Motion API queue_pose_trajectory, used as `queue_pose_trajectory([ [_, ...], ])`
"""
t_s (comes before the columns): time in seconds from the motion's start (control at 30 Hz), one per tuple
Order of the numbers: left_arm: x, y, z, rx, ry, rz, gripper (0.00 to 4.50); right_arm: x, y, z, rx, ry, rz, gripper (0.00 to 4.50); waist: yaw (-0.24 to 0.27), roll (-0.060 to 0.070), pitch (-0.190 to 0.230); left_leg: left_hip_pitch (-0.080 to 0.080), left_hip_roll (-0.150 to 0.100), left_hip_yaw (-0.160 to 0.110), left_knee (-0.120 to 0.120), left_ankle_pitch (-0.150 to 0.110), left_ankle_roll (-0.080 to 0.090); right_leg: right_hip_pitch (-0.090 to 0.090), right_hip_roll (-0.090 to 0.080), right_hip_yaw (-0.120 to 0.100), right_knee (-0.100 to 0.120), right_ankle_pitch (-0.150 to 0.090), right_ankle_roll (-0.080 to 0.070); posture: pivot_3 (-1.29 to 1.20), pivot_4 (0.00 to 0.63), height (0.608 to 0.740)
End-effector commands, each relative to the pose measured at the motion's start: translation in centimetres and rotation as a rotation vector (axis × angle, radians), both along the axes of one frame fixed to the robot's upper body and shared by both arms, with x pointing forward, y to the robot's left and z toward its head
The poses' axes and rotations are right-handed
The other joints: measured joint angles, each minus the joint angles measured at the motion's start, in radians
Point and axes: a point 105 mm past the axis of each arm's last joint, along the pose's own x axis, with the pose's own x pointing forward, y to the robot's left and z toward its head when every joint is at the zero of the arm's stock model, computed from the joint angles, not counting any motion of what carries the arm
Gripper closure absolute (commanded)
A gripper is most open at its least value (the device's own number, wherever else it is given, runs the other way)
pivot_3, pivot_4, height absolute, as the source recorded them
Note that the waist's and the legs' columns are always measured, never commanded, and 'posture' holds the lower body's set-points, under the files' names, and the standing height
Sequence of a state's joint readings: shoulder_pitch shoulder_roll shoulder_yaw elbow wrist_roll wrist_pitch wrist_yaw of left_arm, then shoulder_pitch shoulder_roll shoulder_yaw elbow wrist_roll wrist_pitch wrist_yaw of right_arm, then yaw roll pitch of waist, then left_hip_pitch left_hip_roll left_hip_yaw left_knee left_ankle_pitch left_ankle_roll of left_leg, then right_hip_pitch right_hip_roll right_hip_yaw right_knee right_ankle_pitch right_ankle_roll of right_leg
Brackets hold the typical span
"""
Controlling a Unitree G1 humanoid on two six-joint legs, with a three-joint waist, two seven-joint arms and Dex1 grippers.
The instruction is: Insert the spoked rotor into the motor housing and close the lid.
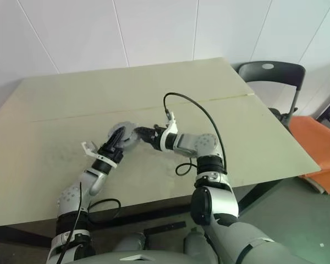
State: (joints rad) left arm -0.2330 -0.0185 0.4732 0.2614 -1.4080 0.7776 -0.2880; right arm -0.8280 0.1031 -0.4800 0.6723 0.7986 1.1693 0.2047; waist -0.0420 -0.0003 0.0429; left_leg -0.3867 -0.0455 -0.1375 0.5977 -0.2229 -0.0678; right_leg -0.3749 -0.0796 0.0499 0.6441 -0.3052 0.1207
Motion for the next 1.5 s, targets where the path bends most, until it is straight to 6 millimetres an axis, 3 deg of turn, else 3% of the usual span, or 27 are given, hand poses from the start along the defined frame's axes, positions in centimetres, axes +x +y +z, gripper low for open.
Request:
queue_pose_trajectory([
  [0.03,0.5,0.1,1.9,-0.066,-0.081,0.02,2.16,1.0,0.3,2.4,0.053,-0.057,-0.022,0.92,-0.001,0.0,0.0,0.0,0.0,0.0,0.0,0.0,0.0,0.0,0.0,0.0,0.0,0.0,0.0,0.0,0.0,0.74],
  [0.07,0.6,0.2,1.9,-0.068,-0.082,0.03,2.16,0.9,0.4,2.7,0.072,-0.059,-0.011,0.59,-0.001,0.0,0.0,0.0,0.0,0.0,0.0,0.0,0.0,0.0,0.0,0.0,0.0,0.0,0.0,0.0,0.0,0.74],
  [0.17,1.5,1.6,1.0,-0.04,-0.034,0.138,2.16,0.6,0.6,3.9,0.142,-0.088,0.01,0.59,0.0,0.0,0.0,0.0,0.0,0.0,0.0,0.0,0.0,0.0,0.0,0.0,0.0,0.0,0.0,0.0,0.0,0.74],
  [0.3,2.7,5.7,-0.1,0.09,0.025,0.395,2.16,0.2,0.6,4.9,0.18,-0.131,0.033,0.59,-0.001,0.0,0.0,0.001,0.0,0.0,0.0,0.0,-0.001,0.0,0.001,0.0,0.001,0.0,0.0,0.0,0.0,0.74],
  [0.43,3.2,9.4,-0.3,0.268,0.054,0.586,2.16,0.1,0.7,5.0,0.185,-0.135,0.037,0.59,-0.013,0.0,0.0,0.003,0.003,0.0,-0.001,0.001,-0.001,0.0,0.003,0.0,0.001,0.001,-0.001,0.0,0.0,0.74],
  [0.6,4.0,12.7,0.0,0.44,0.066,0.712,2.16,-0.5,0.5,5.8,0.226,-0.15,0.065,0.59,-0.028,0.0,0.0,0.001,0.008,0.0,-0.002,0.001,-0.001,-0.003,0.009,0.001,0.002,0.002,-0.003,0.0,0.0,0.74],
  [0.83,4.0,17.5,-0.1,0.577,0.154,0.92,2.16,-0.7,-0.2,5.5,0.215,-0.144,0.055,0.59,-0.023,-0.005,0.0,-0.002,0.007,-0.001,-0.001,0.001,-0.002,-0.004,0.008,0.0,0.003,0.002,-0.003,0.0,0.0,0.74],
  [1.03,3.3,19.3,-1.0,0.628,0.216,0.995,2.16,-0.7,-0.3,5.5,0.213,-0.147,0.051,0.59,-0.03,-0.005,0.0,-0.002,0.007,-0.001,-0.001,0.001,-0.002,-0.006,0.009,0.001,0.005,0.002,-0.003,0.0,0.0,0.74],
  [1.5,1.3,20.7,-3.6,0.665,0.374,1.072,2.16,-0.6,-0.4,5.5,0.186,-0.157,0.058,0.59,-0.046,-0.005,-0.001,0.003,0.009,-0.001,-0.001,0.002,-0.003,-0.004,0.011,0.003,0.009,0.003,-0.003,0.0,0.0,0.74],
])
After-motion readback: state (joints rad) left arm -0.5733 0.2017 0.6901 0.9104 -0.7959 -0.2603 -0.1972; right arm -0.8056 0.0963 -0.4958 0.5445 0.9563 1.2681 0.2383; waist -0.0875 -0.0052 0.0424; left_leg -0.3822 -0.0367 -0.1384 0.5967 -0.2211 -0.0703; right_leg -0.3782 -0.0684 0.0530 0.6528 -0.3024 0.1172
